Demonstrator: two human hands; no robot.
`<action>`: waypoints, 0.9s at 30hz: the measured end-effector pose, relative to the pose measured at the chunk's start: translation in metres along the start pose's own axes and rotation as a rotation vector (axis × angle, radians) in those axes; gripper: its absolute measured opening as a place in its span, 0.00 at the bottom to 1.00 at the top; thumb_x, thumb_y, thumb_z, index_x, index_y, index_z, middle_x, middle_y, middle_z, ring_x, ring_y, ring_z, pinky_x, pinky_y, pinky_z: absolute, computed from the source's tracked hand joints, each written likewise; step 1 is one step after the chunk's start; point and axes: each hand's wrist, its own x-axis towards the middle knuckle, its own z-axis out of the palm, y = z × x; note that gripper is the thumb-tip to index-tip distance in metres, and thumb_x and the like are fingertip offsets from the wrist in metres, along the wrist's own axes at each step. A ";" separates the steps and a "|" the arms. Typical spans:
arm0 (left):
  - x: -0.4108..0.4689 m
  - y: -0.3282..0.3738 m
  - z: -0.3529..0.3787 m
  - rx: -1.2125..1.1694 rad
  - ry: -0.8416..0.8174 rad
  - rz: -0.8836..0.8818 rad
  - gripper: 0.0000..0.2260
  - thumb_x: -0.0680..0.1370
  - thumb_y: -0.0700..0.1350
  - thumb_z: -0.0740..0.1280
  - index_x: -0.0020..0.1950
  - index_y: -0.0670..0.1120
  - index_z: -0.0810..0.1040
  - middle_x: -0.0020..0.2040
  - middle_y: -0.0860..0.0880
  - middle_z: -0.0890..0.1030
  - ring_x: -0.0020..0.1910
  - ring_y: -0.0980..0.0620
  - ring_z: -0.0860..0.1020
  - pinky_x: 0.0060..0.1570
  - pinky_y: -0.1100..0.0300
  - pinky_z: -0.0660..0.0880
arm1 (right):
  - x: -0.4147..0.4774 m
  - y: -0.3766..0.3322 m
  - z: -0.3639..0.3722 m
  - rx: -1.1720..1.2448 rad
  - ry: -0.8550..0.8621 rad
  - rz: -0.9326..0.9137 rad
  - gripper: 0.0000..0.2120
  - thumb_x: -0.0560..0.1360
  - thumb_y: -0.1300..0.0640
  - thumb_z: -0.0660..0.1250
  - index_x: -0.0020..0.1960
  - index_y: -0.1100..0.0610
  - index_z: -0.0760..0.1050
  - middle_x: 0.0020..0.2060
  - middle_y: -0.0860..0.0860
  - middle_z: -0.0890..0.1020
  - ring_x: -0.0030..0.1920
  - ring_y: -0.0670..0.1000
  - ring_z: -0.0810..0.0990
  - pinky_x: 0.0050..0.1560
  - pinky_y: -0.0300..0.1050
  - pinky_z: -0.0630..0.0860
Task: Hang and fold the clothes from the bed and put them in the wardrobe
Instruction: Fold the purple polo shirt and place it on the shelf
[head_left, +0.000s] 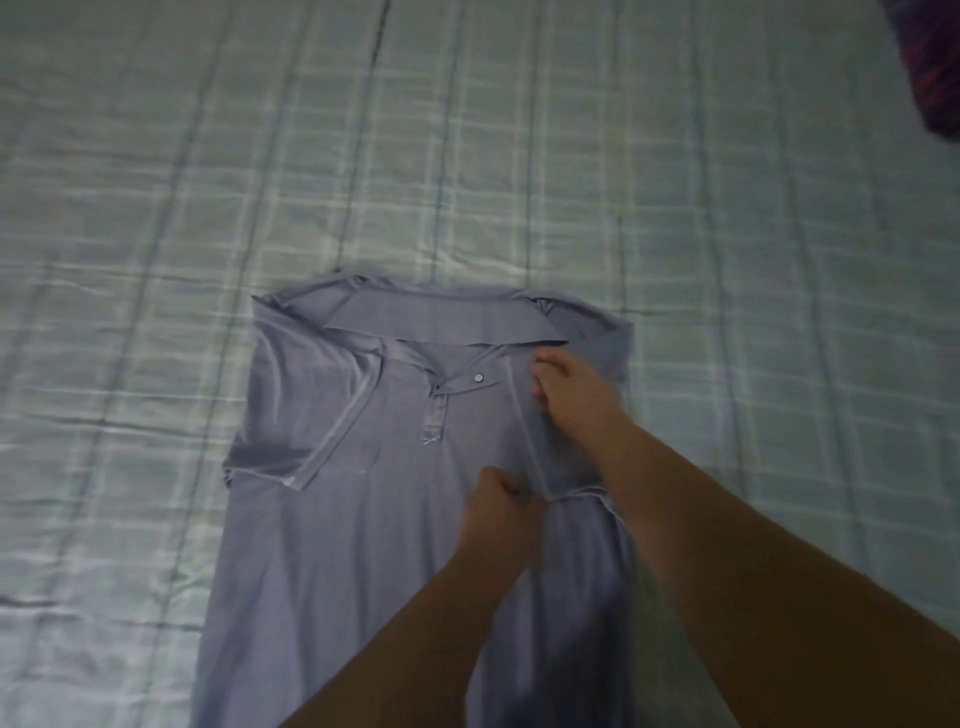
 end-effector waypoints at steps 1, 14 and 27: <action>0.001 -0.006 -0.008 0.030 0.001 -0.002 0.05 0.75 0.41 0.66 0.46 0.47 0.70 0.39 0.42 0.80 0.36 0.43 0.79 0.32 0.54 0.74 | -0.001 0.008 0.006 -0.023 0.022 0.024 0.10 0.80 0.55 0.61 0.57 0.54 0.79 0.51 0.58 0.83 0.53 0.61 0.80 0.62 0.63 0.74; -0.047 -0.088 -0.186 0.856 0.026 0.399 0.11 0.77 0.42 0.61 0.60 0.45 0.72 0.57 0.42 0.75 0.56 0.39 0.75 0.52 0.47 0.74 | -0.192 0.063 0.025 -0.269 0.316 0.074 0.14 0.74 0.66 0.64 0.59 0.58 0.77 0.53 0.57 0.80 0.51 0.53 0.77 0.53 0.42 0.68; -0.131 -0.248 -0.264 0.508 0.202 0.196 0.30 0.71 0.38 0.71 0.72 0.41 0.69 0.63 0.39 0.72 0.61 0.38 0.71 0.62 0.44 0.71 | -0.367 0.184 0.034 -0.372 0.350 0.558 0.23 0.72 0.58 0.68 0.66 0.60 0.69 0.57 0.64 0.78 0.56 0.67 0.78 0.52 0.56 0.74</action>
